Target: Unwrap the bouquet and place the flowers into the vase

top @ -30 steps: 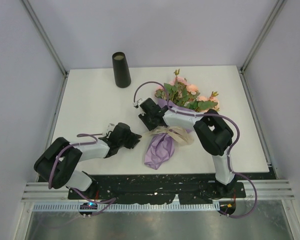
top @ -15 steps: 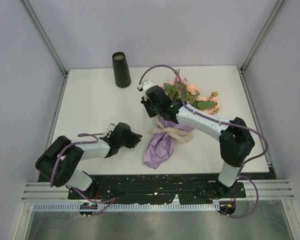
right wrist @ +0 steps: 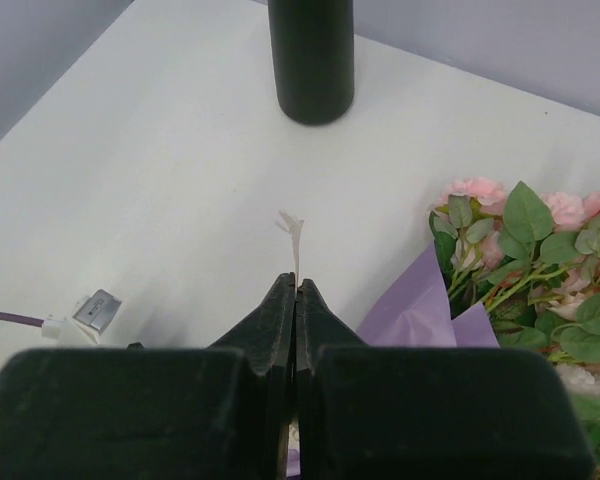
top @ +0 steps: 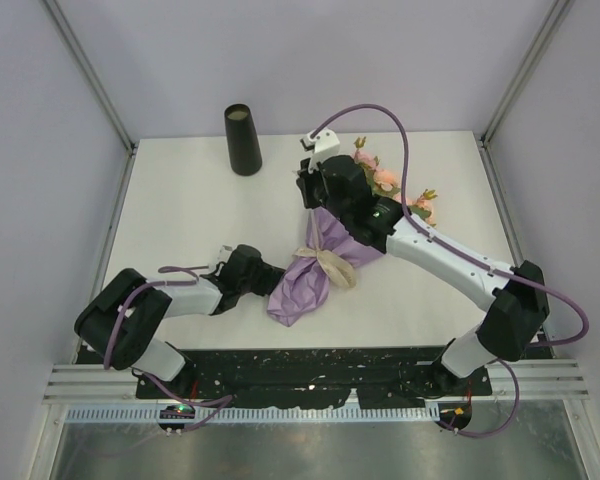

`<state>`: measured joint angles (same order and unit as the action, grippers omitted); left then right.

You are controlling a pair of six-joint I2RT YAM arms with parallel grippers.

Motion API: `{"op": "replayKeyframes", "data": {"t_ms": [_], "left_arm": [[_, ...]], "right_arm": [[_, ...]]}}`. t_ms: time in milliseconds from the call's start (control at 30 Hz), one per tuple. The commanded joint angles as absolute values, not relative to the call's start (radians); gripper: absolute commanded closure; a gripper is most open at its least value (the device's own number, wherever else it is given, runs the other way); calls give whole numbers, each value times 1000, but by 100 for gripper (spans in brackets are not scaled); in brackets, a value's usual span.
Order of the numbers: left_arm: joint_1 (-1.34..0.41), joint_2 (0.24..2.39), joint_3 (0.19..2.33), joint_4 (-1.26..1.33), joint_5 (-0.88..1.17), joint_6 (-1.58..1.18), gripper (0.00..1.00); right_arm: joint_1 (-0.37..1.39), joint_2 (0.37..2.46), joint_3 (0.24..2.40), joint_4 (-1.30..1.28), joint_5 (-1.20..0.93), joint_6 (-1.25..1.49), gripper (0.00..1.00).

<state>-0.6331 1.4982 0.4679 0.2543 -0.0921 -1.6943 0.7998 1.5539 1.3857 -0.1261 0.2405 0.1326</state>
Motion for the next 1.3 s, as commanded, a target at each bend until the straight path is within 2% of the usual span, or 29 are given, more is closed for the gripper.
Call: {"op": "replayKeyframes", "data": {"t_ms": [0, 400, 733, 900, 1267], "left_arm": [[-635, 1506, 417, 97, -115, -1648, 70], [-658, 1496, 429, 71, -117, -1641, 70], [-681, 1470, 428, 43, -146, -1644, 70], [-693, 1485, 452, 23, -150, -1649, 71], [-715, 1473, 465, 12, -163, -1663, 71]], "right_arm": [[804, 1441, 1367, -6, 327, 153, 95], [802, 1345, 1371, 144, 449, 173, 95], [804, 1305, 1387, 351, 459, 86, 95], [801, 1322, 1468, 318, 561, 57, 95], [799, 1322, 1516, 353, 592, 5, 95]]}}
